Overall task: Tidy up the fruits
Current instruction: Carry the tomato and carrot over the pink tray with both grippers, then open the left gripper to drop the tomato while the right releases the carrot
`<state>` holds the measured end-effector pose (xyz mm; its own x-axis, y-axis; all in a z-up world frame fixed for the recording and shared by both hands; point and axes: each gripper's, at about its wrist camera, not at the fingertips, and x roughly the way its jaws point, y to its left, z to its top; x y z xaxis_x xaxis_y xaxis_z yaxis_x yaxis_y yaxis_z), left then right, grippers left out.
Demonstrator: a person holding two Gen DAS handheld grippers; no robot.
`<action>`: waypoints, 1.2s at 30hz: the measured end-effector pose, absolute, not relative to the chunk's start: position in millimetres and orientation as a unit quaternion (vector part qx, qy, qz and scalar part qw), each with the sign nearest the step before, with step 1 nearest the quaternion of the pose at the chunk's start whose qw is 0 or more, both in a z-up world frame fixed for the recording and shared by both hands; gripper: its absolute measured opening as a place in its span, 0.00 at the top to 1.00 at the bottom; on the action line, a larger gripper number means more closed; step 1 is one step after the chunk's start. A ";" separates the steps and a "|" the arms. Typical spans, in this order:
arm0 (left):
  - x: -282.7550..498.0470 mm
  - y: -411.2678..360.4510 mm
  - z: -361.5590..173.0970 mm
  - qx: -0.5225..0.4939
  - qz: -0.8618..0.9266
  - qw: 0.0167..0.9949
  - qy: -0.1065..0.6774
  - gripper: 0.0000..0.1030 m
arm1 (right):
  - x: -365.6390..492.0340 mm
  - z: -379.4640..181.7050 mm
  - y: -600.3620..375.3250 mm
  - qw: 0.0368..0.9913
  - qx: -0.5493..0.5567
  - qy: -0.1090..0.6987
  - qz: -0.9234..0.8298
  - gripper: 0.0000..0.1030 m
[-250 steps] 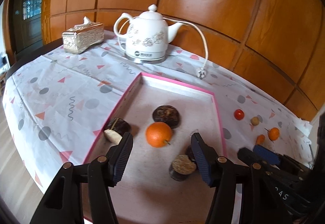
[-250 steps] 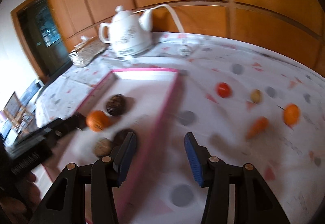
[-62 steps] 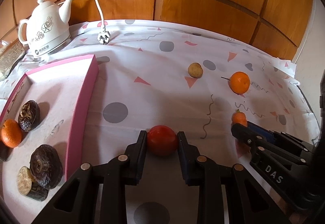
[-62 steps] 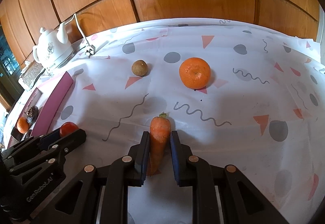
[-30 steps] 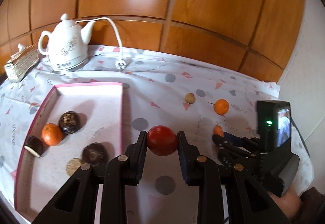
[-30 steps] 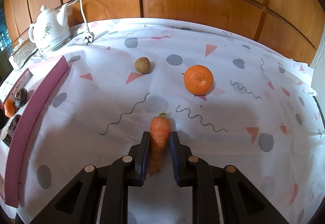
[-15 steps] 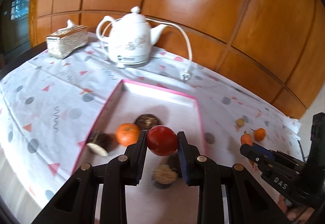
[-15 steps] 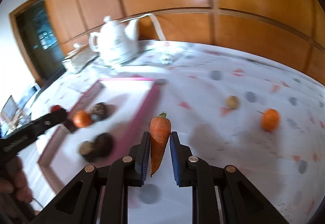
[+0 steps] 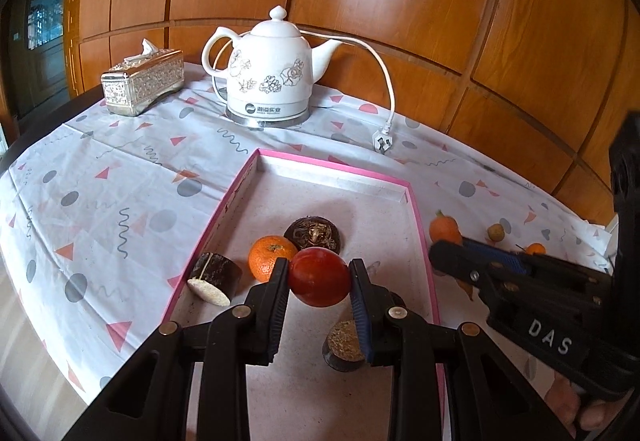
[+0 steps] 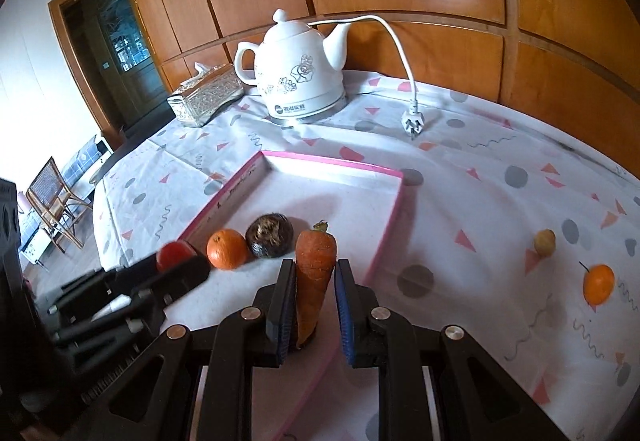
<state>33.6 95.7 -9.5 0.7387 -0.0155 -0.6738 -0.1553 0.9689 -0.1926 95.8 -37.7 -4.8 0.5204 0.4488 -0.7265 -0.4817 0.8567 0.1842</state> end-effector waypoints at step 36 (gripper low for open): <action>29.5 73.0 1.4 -0.094 0.036 0.930 0.353 0.55 | 83.3 -17.2 -83.0 0.894 0.015 0.405 0.189 0.69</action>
